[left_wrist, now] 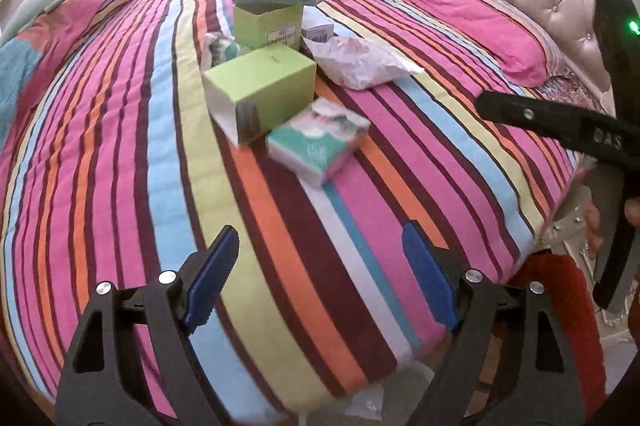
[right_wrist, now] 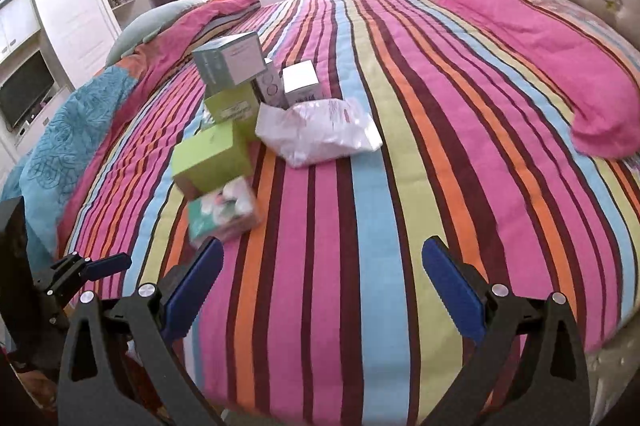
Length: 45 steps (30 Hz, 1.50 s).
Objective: Collect trash
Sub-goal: 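Swing both tools back up toward the items on the bed, then grasp the teal tissue pack with the left tool while the right tool grasps the white toilet-case packet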
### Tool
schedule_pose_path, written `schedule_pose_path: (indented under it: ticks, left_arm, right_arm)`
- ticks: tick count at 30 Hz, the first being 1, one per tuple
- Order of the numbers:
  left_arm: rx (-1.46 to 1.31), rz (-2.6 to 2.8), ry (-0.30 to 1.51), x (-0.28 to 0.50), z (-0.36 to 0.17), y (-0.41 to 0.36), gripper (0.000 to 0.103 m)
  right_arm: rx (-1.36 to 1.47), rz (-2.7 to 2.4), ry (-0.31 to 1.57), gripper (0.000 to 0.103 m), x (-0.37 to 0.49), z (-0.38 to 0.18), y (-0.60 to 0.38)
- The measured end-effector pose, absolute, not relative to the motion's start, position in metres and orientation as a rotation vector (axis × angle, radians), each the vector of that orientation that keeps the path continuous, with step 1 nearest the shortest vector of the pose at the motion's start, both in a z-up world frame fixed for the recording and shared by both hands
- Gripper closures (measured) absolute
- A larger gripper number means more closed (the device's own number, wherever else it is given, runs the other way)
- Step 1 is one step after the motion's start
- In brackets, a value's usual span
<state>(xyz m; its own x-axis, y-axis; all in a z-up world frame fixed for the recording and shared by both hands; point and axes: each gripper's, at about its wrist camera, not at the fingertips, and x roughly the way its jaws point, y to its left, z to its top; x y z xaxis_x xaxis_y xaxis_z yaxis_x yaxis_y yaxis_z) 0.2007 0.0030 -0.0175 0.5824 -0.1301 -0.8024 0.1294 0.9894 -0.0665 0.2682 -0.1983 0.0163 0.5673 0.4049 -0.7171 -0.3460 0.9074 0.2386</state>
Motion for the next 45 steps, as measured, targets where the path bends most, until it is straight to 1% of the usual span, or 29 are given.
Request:
schedule_pose_path:
  ticks: [11,21,35,45]
  left_arm:
    - [0.059,-0.232,0.974,0.252,-0.040,0.002,0.021]
    - [-0.006,-0.296,1.010,0.284,-0.048,0.008,0.021]
    - [-0.124,-0.349,1.018,0.300,-0.047,0.007,0.022]
    - [-0.138,-0.363,0.980,0.298,-0.050,0.007,0.022]
  right_arm:
    - [0.000,0.485,0.875,0.008,0.336,0.010,-0.178]
    - [-0.075,0.489,0.883,0.008,0.367,0.001,-0.159]
    - [-0.152,0.536,0.900,0.008,0.398,-0.010,-0.133]
    - [-0.071,0.569,0.977,0.008,0.418,-0.023,-0.126]
